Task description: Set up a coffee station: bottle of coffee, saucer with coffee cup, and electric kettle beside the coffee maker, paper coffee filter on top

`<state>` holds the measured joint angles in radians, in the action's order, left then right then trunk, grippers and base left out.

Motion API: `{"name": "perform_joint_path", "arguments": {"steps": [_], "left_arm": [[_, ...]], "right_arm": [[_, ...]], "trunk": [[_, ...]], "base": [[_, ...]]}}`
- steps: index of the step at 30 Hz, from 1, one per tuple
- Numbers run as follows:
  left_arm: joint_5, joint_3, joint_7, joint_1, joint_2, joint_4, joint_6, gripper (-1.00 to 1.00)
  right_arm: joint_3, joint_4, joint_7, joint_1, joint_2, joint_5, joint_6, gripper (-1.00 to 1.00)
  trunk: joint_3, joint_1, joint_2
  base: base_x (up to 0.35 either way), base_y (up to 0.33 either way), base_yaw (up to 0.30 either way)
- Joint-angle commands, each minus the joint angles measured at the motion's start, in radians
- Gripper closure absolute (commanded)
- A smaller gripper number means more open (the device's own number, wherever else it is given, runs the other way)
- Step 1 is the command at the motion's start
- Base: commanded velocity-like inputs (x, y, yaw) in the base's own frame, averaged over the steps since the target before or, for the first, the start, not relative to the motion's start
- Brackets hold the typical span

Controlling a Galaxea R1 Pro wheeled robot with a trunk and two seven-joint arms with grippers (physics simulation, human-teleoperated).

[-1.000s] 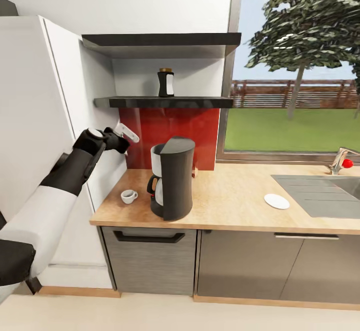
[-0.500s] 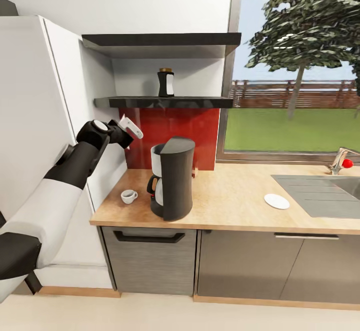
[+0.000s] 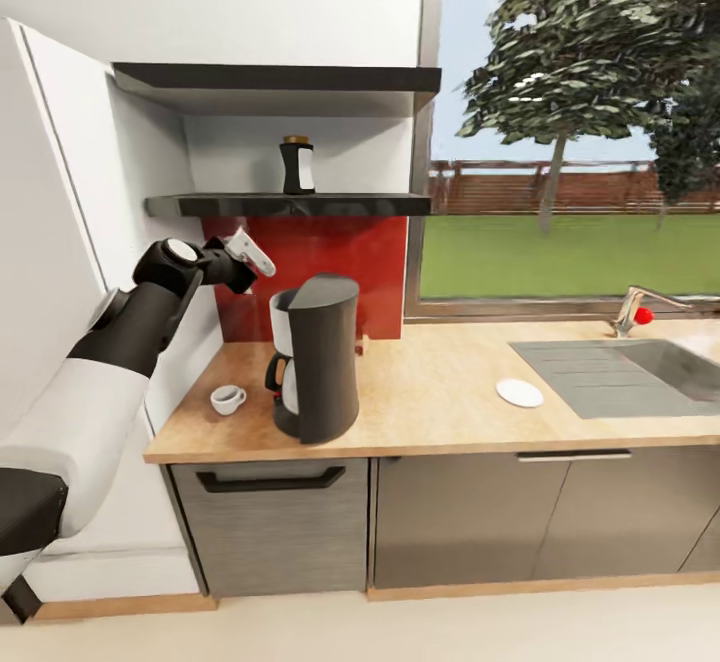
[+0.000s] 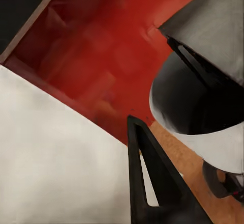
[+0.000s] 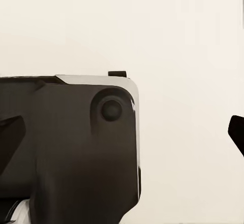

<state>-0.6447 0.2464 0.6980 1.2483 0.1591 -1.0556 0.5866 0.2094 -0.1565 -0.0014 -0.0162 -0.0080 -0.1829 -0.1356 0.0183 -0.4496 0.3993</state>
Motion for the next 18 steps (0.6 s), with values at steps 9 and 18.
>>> {"name": "perform_joint_path", "arguments": {"steps": [9,18], "left_arm": [[-0.007,-0.079,0.018,0.001,0.002,-0.003,-0.056,1.0],[-0.009,-0.078,0.02,0.0,0.001,-0.038,-0.057,1.0]], "right_arm": [[0.008,0.002,0.0,-0.001,0.001,-0.011,-0.004,-1.0],[0.008,0.002,0.0,-0.001,0.002,-0.012,-0.004,-1.0]], "trunk": [[0.0,0.0,0.001],[0.0,0.0,0.001]], "base": [[0.0,0.0,-0.155],[0.0,0.0,-0.009]]}}
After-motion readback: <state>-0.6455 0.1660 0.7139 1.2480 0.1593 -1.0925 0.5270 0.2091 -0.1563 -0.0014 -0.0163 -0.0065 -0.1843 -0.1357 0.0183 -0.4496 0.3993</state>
